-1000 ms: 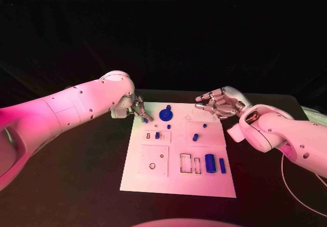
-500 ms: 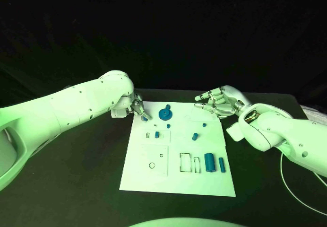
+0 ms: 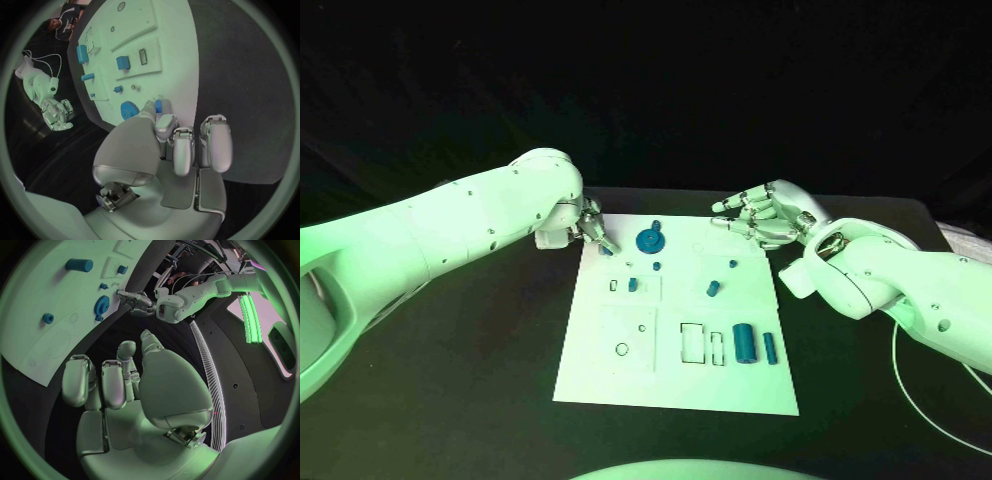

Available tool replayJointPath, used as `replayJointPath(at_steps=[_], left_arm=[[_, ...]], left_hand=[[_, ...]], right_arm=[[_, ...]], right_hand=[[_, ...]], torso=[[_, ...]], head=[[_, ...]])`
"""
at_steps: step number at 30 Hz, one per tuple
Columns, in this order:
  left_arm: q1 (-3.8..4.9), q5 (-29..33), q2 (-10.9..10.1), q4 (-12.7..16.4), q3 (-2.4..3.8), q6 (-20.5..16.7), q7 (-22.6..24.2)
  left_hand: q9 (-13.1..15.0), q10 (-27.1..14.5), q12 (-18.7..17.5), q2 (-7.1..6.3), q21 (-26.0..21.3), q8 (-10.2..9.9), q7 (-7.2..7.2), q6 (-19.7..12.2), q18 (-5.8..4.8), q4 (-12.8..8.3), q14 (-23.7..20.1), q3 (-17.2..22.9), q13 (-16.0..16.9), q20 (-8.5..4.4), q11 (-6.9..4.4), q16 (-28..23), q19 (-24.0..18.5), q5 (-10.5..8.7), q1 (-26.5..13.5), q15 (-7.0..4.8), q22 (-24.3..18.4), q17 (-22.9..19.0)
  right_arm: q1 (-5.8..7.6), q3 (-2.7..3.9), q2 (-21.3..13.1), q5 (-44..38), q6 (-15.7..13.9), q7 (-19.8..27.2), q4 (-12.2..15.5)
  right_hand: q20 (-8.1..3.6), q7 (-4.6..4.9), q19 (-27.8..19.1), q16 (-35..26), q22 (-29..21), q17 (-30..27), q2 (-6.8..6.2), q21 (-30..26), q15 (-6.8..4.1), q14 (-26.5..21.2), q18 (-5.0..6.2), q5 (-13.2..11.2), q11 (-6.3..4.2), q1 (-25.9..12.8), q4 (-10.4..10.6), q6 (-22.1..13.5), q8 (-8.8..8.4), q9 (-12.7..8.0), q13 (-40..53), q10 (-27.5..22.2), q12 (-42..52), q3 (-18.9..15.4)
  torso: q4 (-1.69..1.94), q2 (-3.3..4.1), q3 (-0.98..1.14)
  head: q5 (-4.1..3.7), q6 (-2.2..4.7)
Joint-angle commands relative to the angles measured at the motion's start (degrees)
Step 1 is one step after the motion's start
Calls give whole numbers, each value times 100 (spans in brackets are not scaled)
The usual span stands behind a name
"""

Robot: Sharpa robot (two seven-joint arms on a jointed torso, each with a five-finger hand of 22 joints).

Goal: Assemble the parts on the task board

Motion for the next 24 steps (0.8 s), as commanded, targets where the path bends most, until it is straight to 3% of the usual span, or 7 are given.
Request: replayJointPath(at_steps=[1, 3, 4, 5, 8, 17, 24], left_arm=[[0, 157, -16, 5, 2, -164, -6], [0, 196, -31, 14, 2, -224, 13], [0, 208, -38, 20, 1, -260, 27], [0, 218, -43, 27, 1, -293, 44], [0, 264, -67, 63, -1, -406, 110], [-7, 461, -249, 318, -10, -662, 234], [-30, 675, -638, 918, -51, -817, 201]], left_hand=[[20, -22, -77, 46, -7, -17, 21, -57, -26, -129, 602, 472, -47, -34, 5, 18, 159, 240, 283, -13, 748, 1507], [54, -12, -94, -144, -12, 0, 68, -53, -26, -81, 602, 919, -68, -19, 15, 18, 160, 257, 152, 18, 754, 1507], [100, 10, -98, -370, -13, 27, 88, -47, -25, -36, 602, 1451, -81, 0, 7, 18, 163, 247, -19, 32, 764, 1507], [110, 13, -96, -404, -14, 33, 73, -50, -26, -51, 602, 1537, -80, 2, 12, 18, 163, 249, -36, 30, 765, 1507], [224, 48, -77, -702, -12, 116, 50, -52, -30, -181, 602, 2374, -79, 12, 27, 18, 172, 237, -336, 29, 787, 1507], [358, 87, -59, -893, -18, 220, 34, -40, -32, -431, 602, 3075, -77, 16, 28, 18, 179, 270, -732, 26, 808, 1507], [404, 115, -44, -943, -18, 256, 24, -24, -33, -546, 602, 3290, -68, 11, 21, 18, 183, 316, -919, 23, 818, 1507]], right_arm=[[-5, 0, 7, -17, 78, 51, -2], [-5, 0, 9, -17, 84, 49, -5], [-5, 0, 10, -17, 86, 49, -6], [-5, 0, 10, -17, 89, 47, -7], [-6, 0, 13, -17, 101, 42, -11], [-14, -1, 12, -17, 146, 28, -16], [-22, -1, -3, -17, 167, 18, -16]], right_hand=[[-5, -23, -18, -19, -5, 0, 38, -31, 24, 204, 118, 21, 14, -11, -15, 2, 21, 9, -7, -33, 1, -33], [-5, -23, -18, -19, -5, 0, 38, -31, 24, 204, 118, 21, 14, -11, -15, 2, 21, 9, -7, -33, 1, -33], [-5, -23, -18, -19, -5, 0, 38, -31, 24, 204, 118, 21, 14, -11, -15, 2, 21, 9, -7, -33, 1, -33], [-5, -23, -18, -19, -5, 0, 38, -31, 24, 204, 118, 21, 14, -11, -15, 2, 21, 9, -7, -33, 1, -33], [-5, -23, -18, -19, -5, 0, 38, -31, 24, 204, 118, 21, 14, -11, -15, 2, 21, 9, -7, -33, 1, -33], [-5, -24, -14, -14, 0, 9, 42, -29, 24, 206, 117, 26, 14, -8, -16, 3, 22, 9, -3, -31, 8, -34], [-5, -24, -14, -14, 0, 9, 42, -29, 24, 206, 117, 26, 14, -8, -16, 3, 22, 9, -3, -31, 8, -34]], torso=[[4, -3, 3], [6, -2, 0], [4, -2, 0], [6, -4, 1], [5, -8, -2], [-1, -13, 3], [7, -11, 3]], head=[[-9, 6], [-4, 0], [-4, -3], [-3, -4], [3, 4], [19, 27], [26, 34]])
